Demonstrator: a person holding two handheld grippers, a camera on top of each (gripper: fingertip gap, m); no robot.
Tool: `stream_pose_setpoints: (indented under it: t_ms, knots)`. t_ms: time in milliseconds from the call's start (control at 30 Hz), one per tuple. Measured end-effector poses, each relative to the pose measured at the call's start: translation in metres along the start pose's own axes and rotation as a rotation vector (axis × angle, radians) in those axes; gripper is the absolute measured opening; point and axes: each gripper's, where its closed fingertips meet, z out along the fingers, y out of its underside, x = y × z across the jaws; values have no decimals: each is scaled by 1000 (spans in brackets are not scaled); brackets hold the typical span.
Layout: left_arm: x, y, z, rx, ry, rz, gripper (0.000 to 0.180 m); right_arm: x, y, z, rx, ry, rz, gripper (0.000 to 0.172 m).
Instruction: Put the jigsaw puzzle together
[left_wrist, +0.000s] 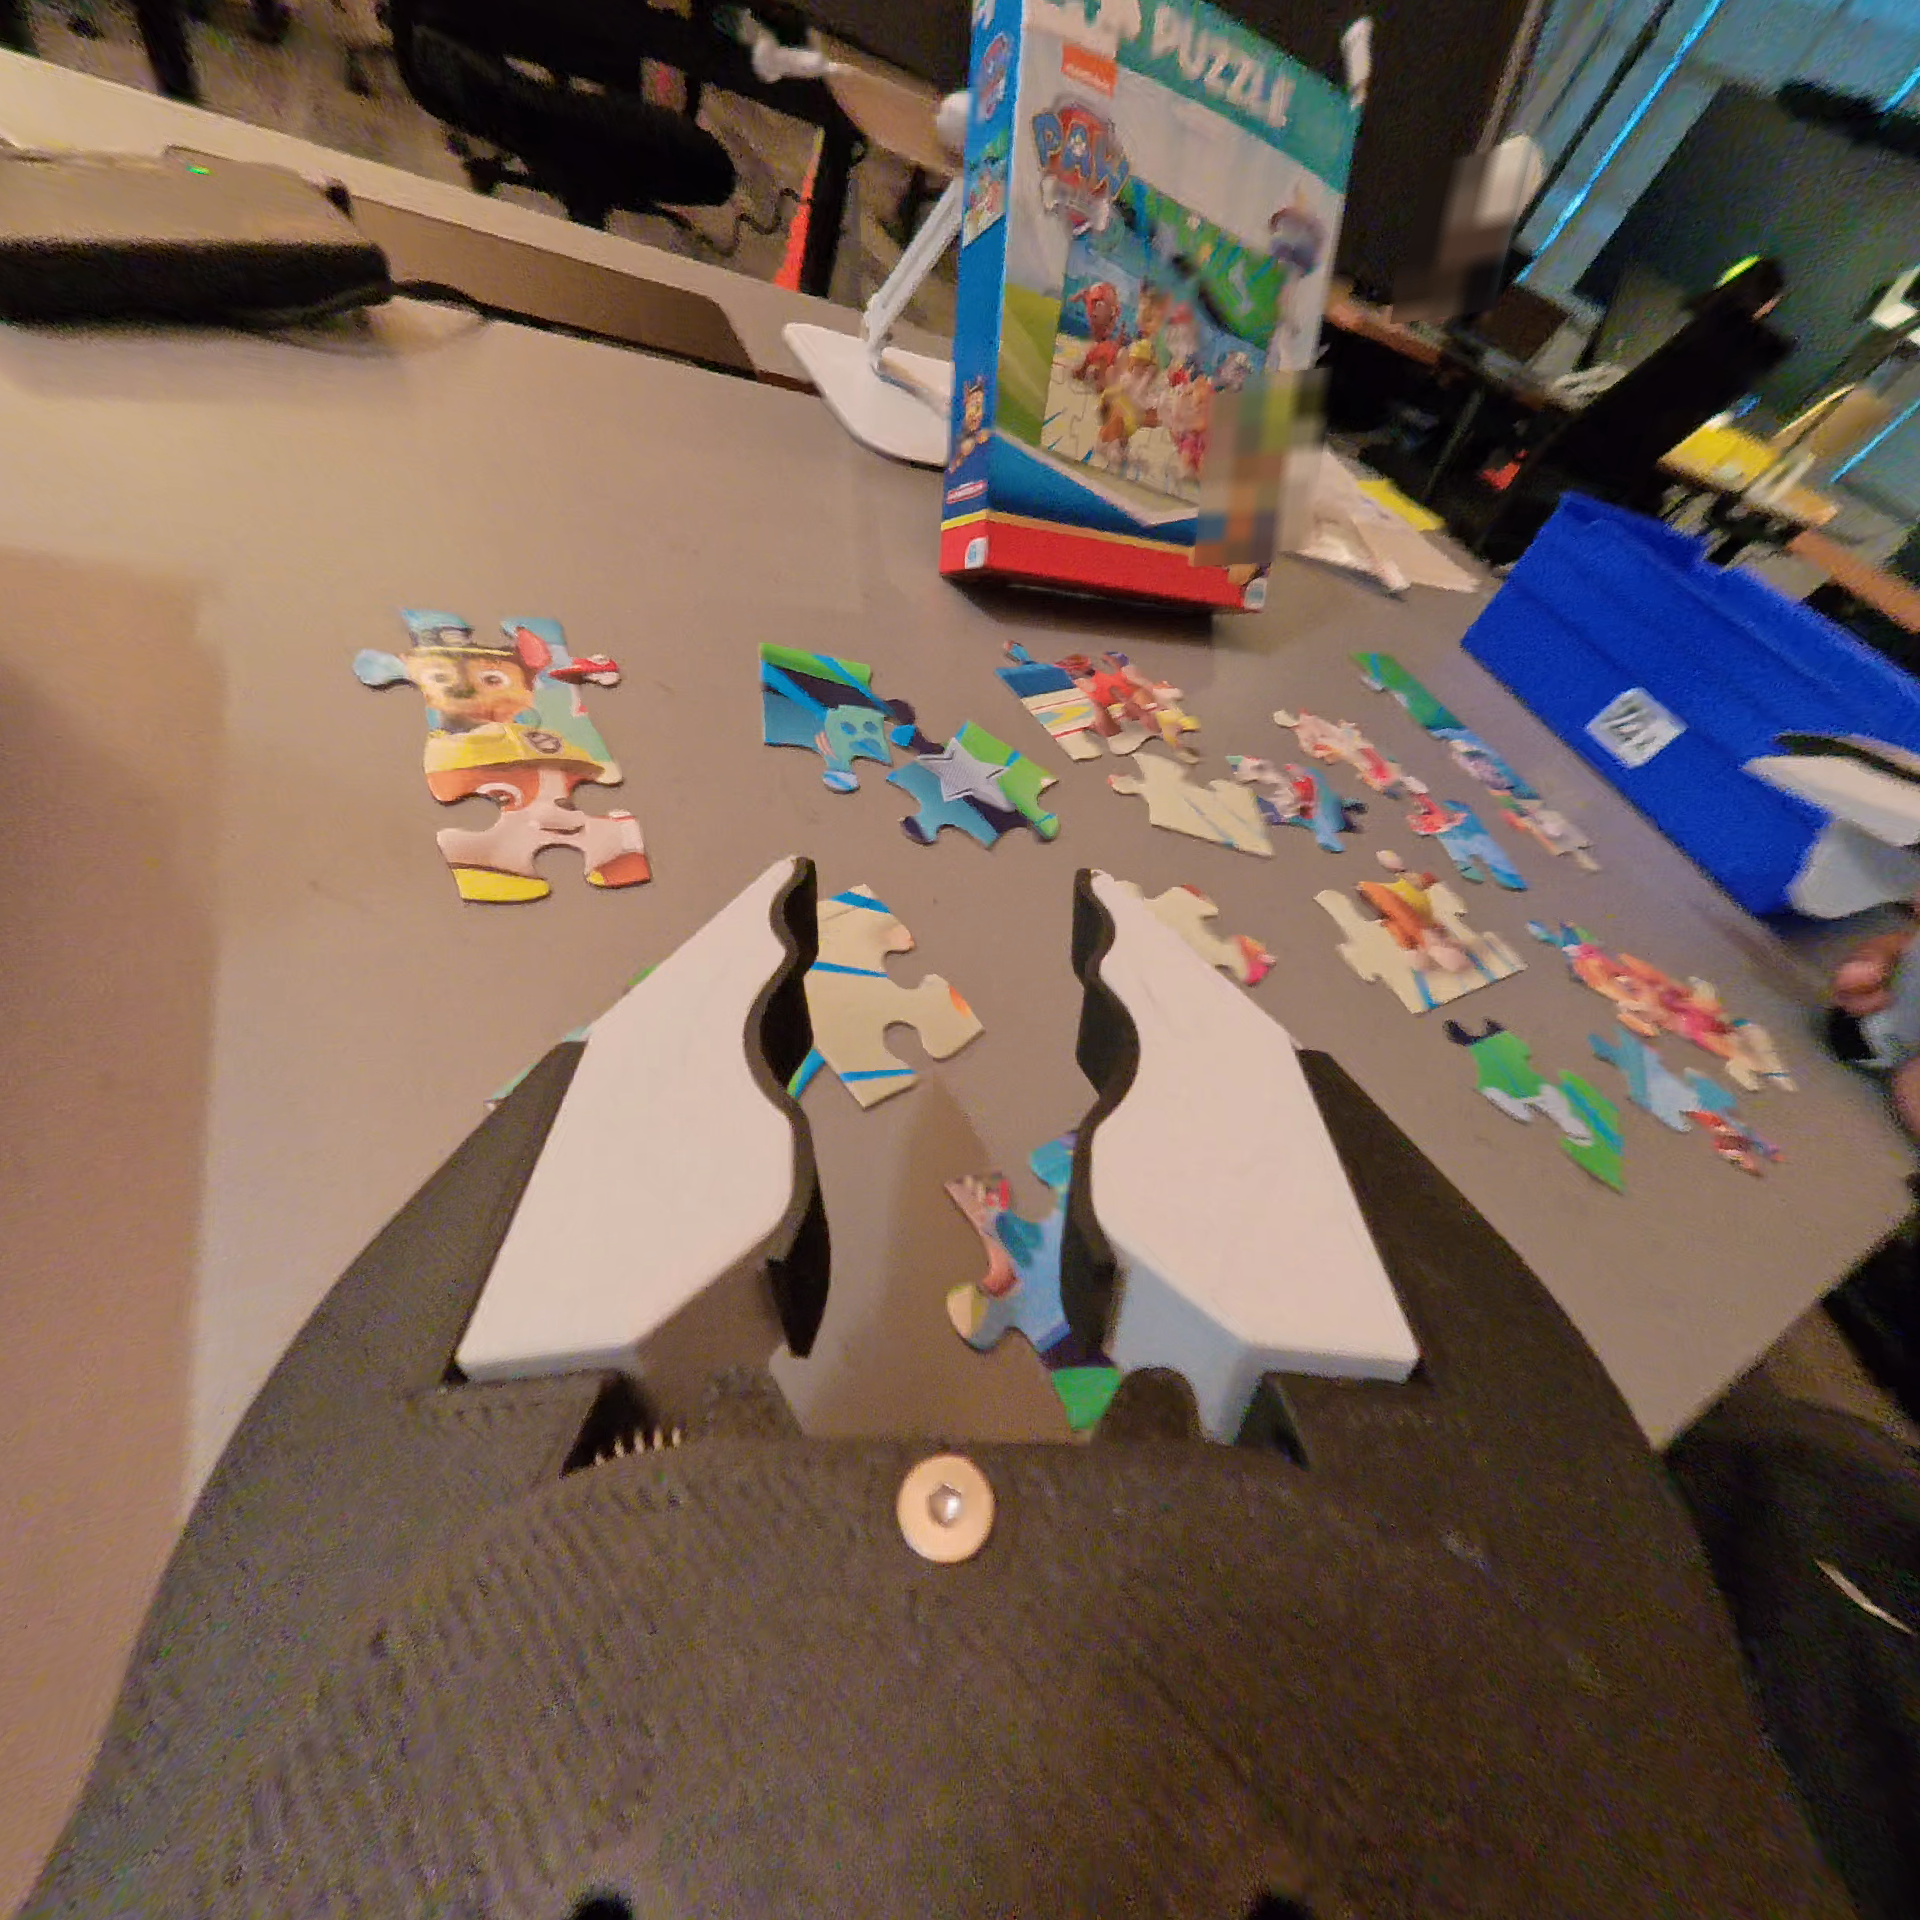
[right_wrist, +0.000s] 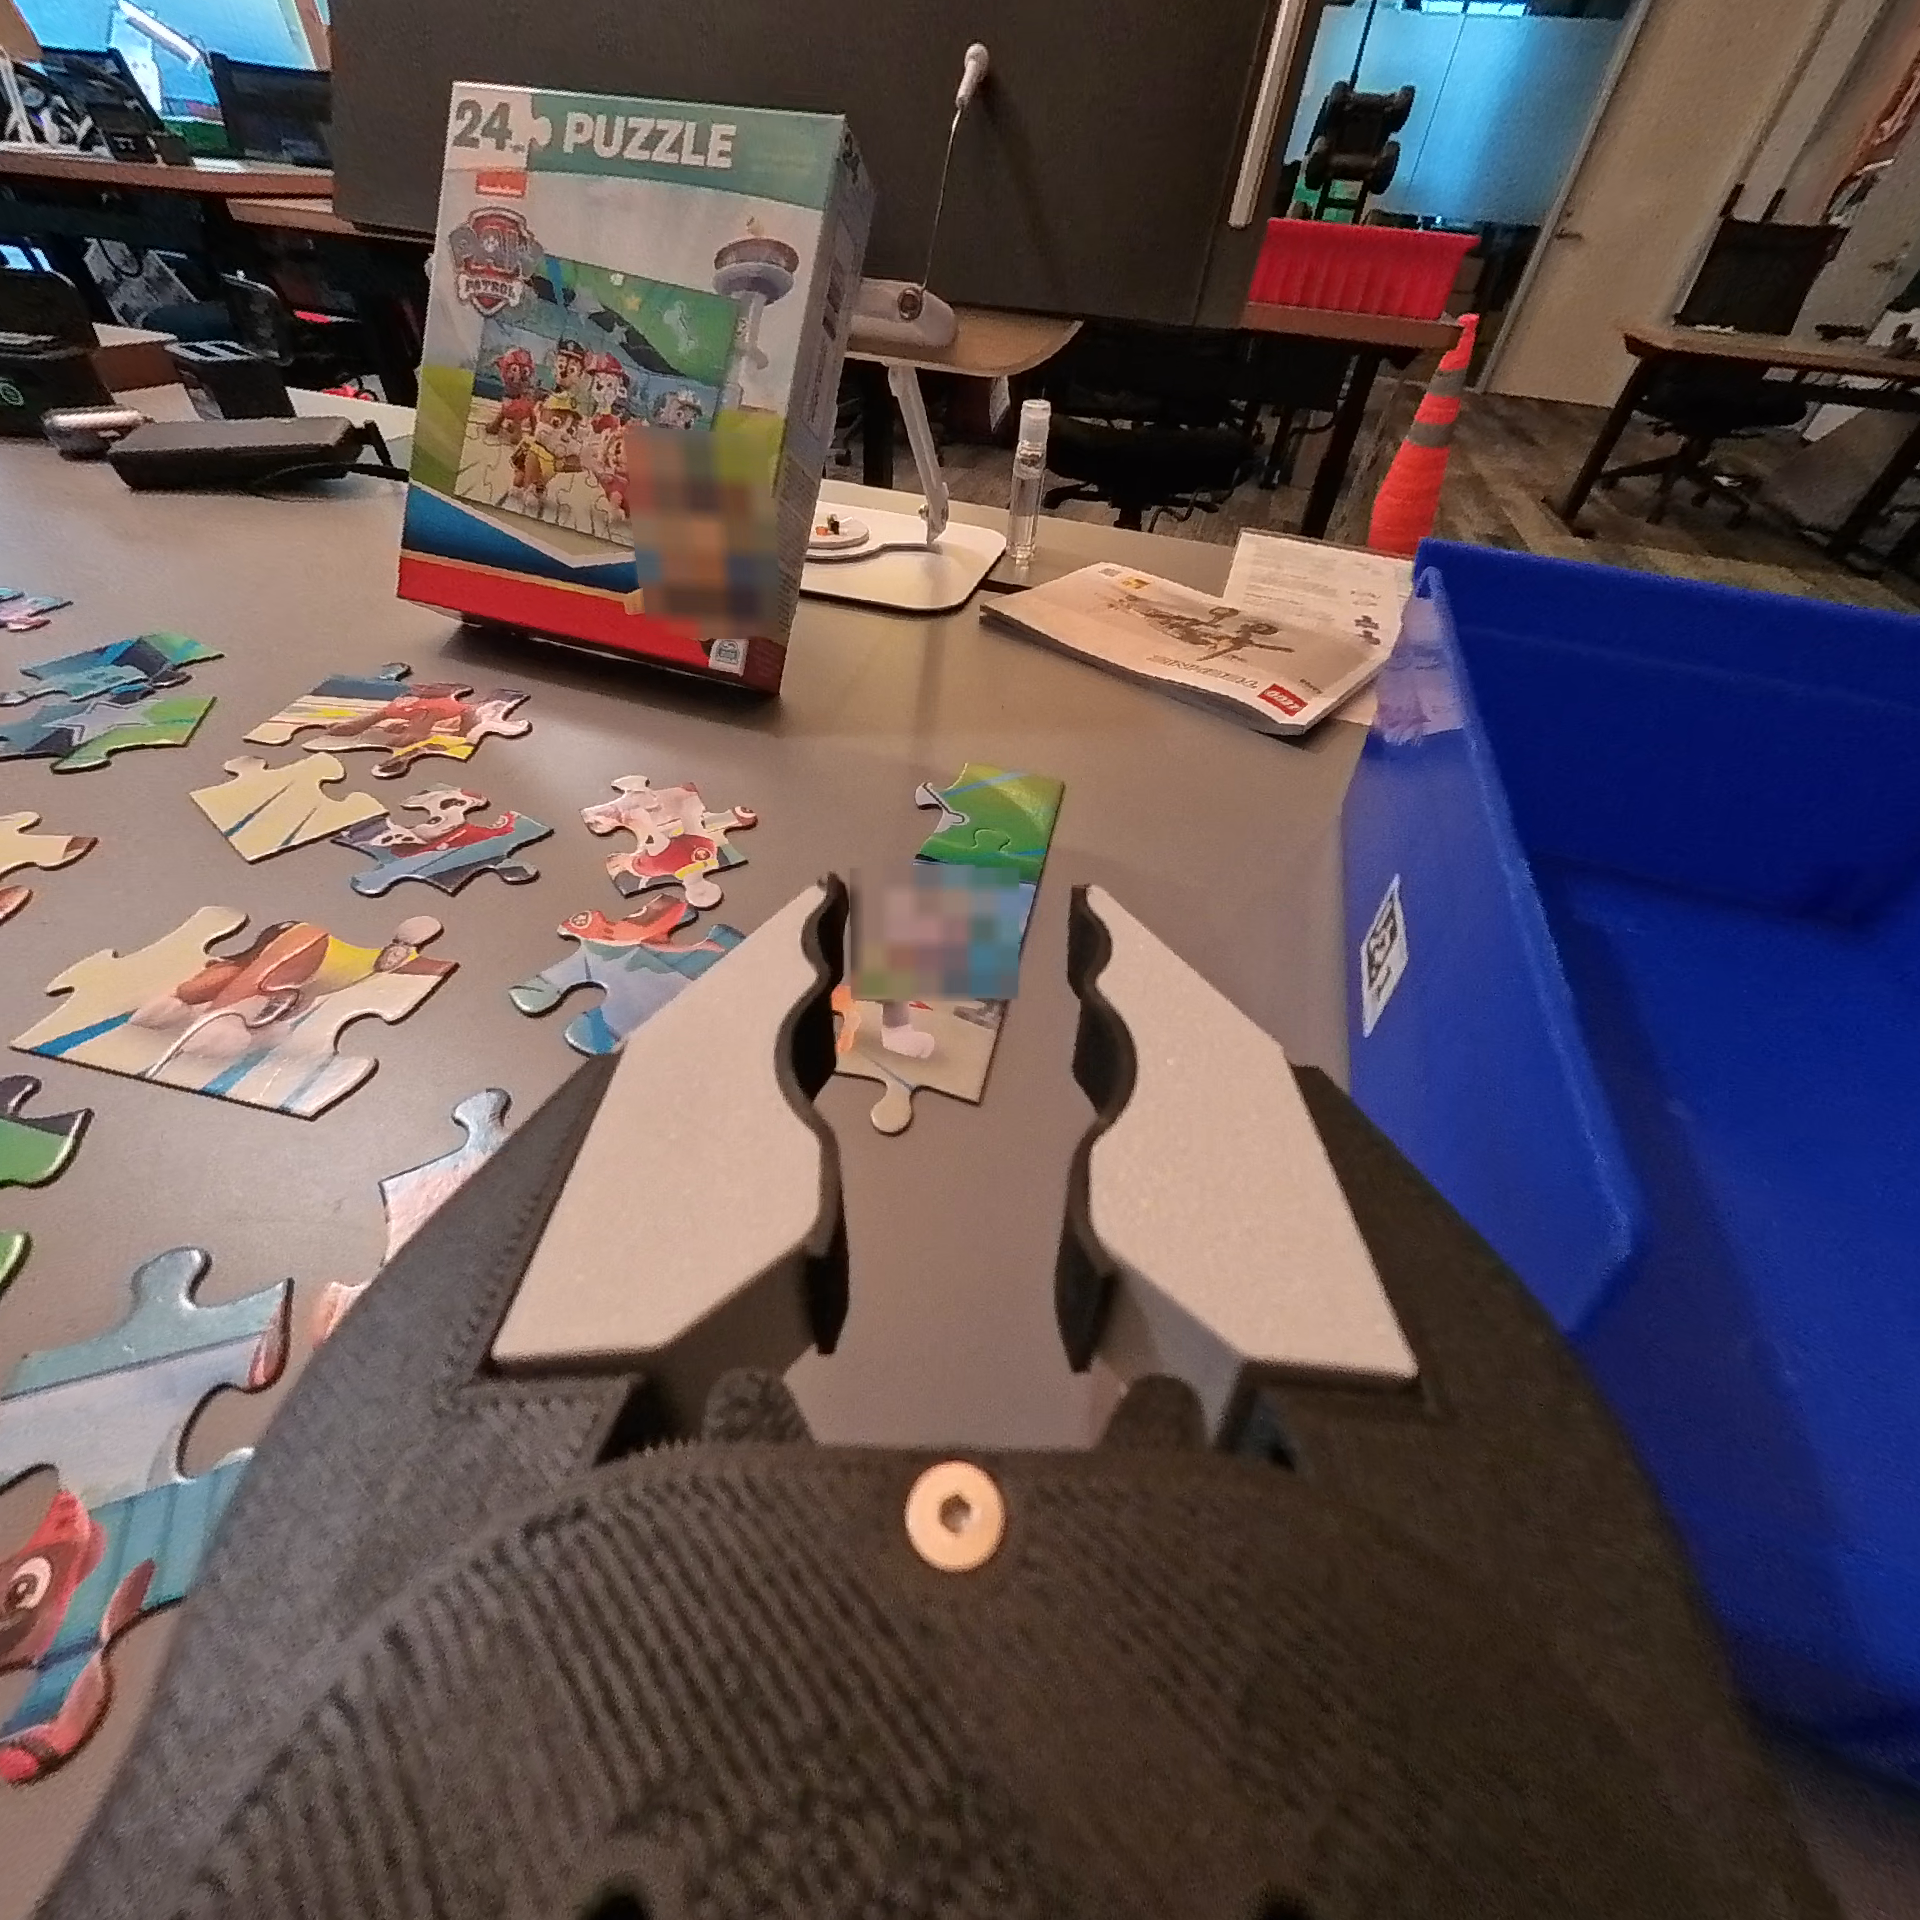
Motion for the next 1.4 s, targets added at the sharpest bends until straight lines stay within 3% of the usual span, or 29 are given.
stream_pose_setpoints:
  t_ms: [67, 233, 333, 733, 933, 1400]
  knots:
    - [0, -7, -12, 44, 7, -10, 49, 0, 0, 0, -2, 7, -10, 42]
    - [-43, -11, -34, 61, -200, 53, 49, -3, 4, 4, -34, 16, -45, 42]
    - [-58, -3, -33, 28, -243, 40, 49, -3, 8, 7, -63, 20, -58, 42]
    - [-59, 7, -22, -61, -261, 68, 55, -6, 8, 8, -61, 24, -96, 41]
    - [-58, 3, -23, -22, -214, 24, 55, -3, 2, 4, -20, 12, -51, 40]
    - [-56, 6, -20, -61, -263, 96, 59, -4, 0, 2, 0, 13, -57, 40]
